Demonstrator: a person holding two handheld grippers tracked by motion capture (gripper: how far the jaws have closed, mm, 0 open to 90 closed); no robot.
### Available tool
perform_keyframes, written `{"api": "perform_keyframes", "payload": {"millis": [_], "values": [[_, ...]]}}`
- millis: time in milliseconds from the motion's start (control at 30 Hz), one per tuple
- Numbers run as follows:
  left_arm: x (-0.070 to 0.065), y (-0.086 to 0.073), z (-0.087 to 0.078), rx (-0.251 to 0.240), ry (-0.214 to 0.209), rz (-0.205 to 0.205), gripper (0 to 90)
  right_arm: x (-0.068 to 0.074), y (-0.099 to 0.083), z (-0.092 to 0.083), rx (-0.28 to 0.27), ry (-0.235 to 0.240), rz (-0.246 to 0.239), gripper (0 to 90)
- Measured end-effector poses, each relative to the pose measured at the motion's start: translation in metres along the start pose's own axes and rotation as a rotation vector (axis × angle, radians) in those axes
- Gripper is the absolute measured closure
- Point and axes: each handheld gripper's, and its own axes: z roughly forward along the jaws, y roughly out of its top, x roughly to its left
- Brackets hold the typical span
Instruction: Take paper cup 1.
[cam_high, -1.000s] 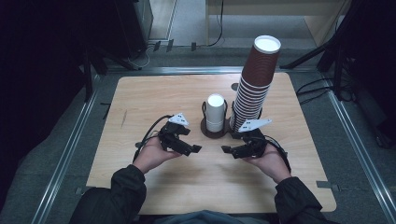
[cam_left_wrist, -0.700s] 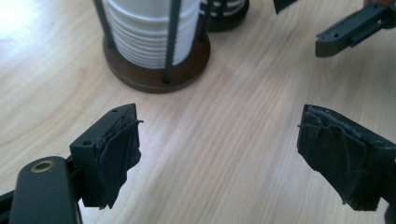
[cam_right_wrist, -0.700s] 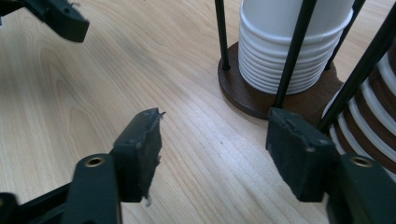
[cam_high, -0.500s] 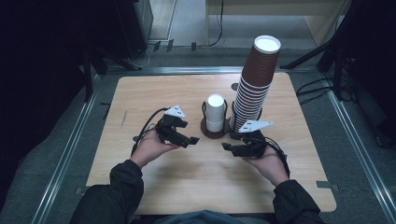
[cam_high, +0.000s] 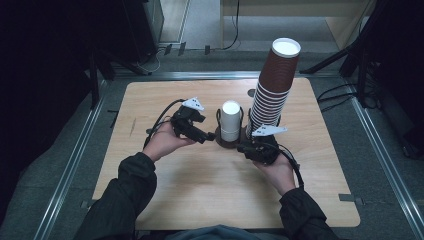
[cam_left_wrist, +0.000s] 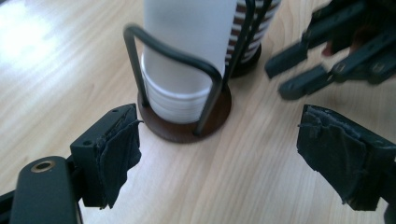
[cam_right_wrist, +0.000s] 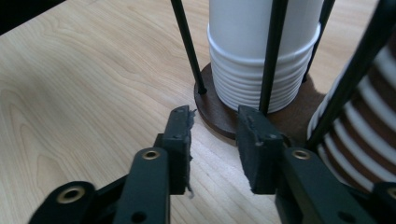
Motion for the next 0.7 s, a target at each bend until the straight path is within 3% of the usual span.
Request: {"api": "perform_keyframes", "payload": {"millis": [100, 233, 400, 533, 700], "values": [[0.003, 0.009, 0.001, 0.003, 0.002, 0.011, 13.4, 0.004, 0.001, 0.006, 0.014, -0.02, 0.025, 76.9], [0.005, 0.026, 0.003, 0.022, -0.004, 0.053, 13.3, 0.01, 0.001, 0.012, 0.001, -0.087, 0.03, 82.8], [0.008, 0.04, 0.007, 0.017, -0.023, 0.068, 13.3, 0.011, 0.001, 0.02, -0.026, -0.088, 0.088, 89.2], [0.01, 0.051, 0.012, 0.018, -0.033, 0.083, 13.3, 0.013, 0.002, 0.024, -0.038, -0.109, 0.089, 89.4], [0.008, 0.062, 0.023, 0.023, -0.03, 0.111, 13.6, 0.017, 0.002, 0.03, -0.078, -0.138, 0.051, 89.4]]}}
